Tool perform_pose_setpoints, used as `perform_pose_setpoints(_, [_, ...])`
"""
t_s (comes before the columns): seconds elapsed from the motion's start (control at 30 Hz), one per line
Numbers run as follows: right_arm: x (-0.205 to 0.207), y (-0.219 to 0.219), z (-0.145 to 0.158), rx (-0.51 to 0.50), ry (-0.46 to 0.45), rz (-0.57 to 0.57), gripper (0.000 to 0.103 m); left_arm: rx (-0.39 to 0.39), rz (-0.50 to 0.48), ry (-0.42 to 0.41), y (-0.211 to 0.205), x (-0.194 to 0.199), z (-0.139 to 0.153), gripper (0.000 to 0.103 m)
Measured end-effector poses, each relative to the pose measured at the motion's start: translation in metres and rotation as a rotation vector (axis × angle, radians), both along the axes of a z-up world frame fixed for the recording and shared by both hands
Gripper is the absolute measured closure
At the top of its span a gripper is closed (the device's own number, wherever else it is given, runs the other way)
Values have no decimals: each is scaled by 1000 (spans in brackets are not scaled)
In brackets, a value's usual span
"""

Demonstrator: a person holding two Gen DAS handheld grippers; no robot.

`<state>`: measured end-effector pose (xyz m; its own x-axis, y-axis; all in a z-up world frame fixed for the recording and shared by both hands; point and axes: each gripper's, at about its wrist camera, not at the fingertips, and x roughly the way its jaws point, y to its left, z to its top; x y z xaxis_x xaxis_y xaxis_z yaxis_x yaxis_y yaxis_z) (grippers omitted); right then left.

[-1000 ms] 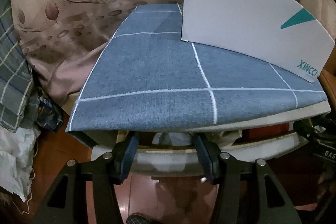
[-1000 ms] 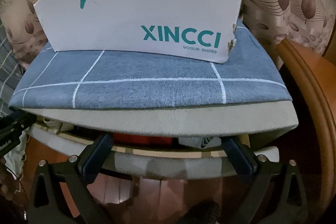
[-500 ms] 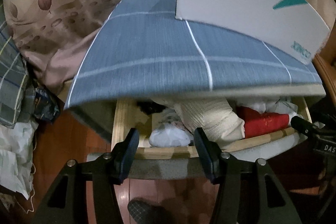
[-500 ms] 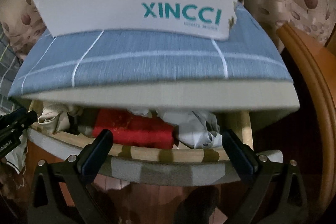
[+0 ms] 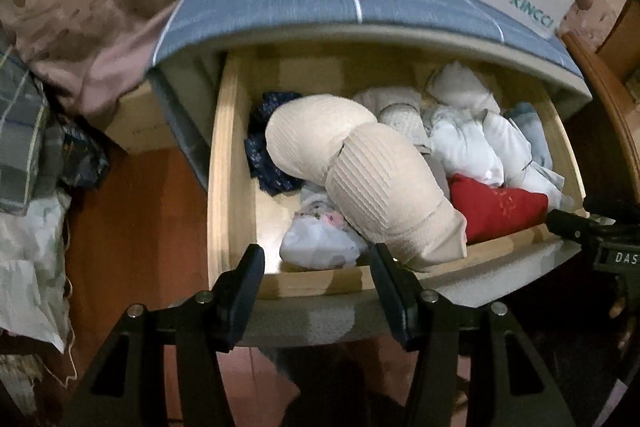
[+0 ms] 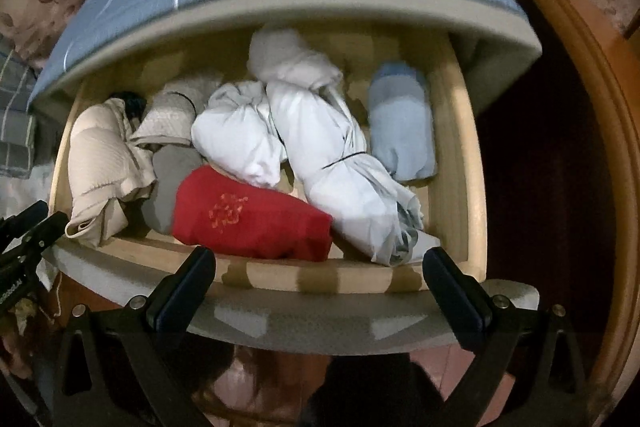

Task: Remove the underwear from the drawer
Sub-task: 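Move both tools down over the drawer toward the rolled underwear, then grasp the beige rolled underwear with the left tool while the right tool grasps the white roll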

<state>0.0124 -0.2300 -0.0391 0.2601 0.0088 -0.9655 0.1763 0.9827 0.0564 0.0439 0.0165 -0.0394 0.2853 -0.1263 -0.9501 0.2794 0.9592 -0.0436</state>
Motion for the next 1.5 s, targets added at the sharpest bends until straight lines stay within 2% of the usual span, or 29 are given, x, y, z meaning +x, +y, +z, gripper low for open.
perform_pose_setpoints(0.1, [-3,-2,-4,33,59,8,1,-4,-1,38,4,-5,-2,47])
perform_pose_setpoints(0.2, [-1,-3,-9,66,106,18,1,12,-14,39,3,-13,-2,47])
perform_pose_setpoints(0.43, [17,-3,-9,71,134,47,1,59,-11,36,-4,-15,-1,47])
perform_pose_setpoints(0.5, [20,9,0,102,90,81,1,56,-10,43,-1,-10,0,47])
perform_pose_setpoints(0.6, [18,17,16,37,-7,121,1,82,32,33,2,-5,1,47])
perform_pose_setpoints(0.7, [16,20,35,-43,-114,154,1,-4,93,17,10,0,12,47])
perform_pose_setpoints(0.8, [10,17,39,-64,-176,171,1,-95,144,17,14,10,29,47])
perform_pose_setpoints(0.9, [6,13,34,-44,-179,161,1,-113,157,27,4,20,38,47])
perform_pose_setpoints(1.0, [7,14,26,29,-170,133,1,-126,163,55,-8,28,38,47])
perform_pose_setpoints(1.27, [6,-9,17,189,-161,60,1,-121,234,117,-27,39,14,47])
perform_pose_setpoints(1.5, [4,-6,17,187,-166,65,1,-90,281,131,-32,47,-7,47])
